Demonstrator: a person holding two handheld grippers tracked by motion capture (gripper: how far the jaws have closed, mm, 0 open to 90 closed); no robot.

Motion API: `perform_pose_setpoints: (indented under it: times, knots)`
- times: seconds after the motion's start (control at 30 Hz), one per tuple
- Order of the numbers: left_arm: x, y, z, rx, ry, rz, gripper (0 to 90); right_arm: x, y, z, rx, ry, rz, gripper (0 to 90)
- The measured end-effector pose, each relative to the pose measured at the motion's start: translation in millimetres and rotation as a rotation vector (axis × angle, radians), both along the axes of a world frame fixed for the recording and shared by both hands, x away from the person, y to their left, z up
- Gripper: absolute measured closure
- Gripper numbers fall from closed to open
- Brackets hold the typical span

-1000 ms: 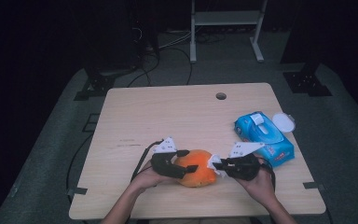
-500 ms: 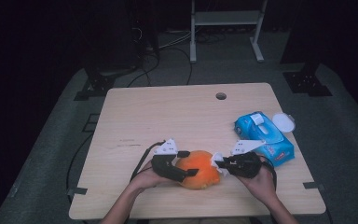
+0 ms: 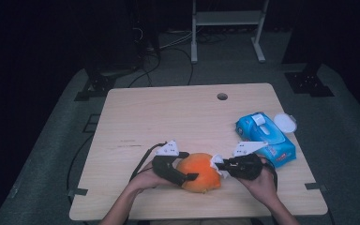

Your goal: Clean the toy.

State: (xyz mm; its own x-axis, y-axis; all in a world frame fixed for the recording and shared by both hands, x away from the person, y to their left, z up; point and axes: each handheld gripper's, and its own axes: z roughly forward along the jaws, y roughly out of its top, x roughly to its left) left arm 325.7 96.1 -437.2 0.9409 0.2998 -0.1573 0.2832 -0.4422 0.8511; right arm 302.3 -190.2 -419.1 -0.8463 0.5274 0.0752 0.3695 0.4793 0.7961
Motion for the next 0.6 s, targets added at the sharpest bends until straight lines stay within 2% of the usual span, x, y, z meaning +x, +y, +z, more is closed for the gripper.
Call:
perform_pose_setpoints:
  times: [0.1,0.13,0.2,0.27,0.37,0.5,0.6]
  knots:
    - [-2.3,-1.4,1.4,0.019,-0.016,0.005,24.1,3.7,-3.8,-4.1,0.015,0.042,-0.012,80.4]
    - [-3.1,-1.6,1.6,0.025,-0.015,0.001,25.6,5.3,-5.1,-5.0,0.020,0.060,-0.020,80.4]
    - [-4.7,-1.3,1.1,0.026,-0.024,-0.011,27.5,7.9,-7.1,-7.4,0.001,0.078,-0.045,80.4]
    - [-6.0,-1.9,0.5,0.022,-0.029,-0.006,28.8,8.9,-8.8,-9.7,0.011,0.099,-0.054,80.5]
    - [-7.8,-3.3,0.0,0.021,-0.038,-0.014,30.2,6.1,-7.1,-4.7,0.023,0.076,-0.050,80.5]
    - [-10.6,-6.5,0.2,0.030,-0.050,-0.020,30.3,-0.7,-0.4,6.8,0.058,0.028,-0.014,80.5]
    - [-9.5,-5.4,0.0,0.032,-0.049,-0.021,30.5,-1.2,0.3,4.8,0.039,0.032,-0.008,80.4]
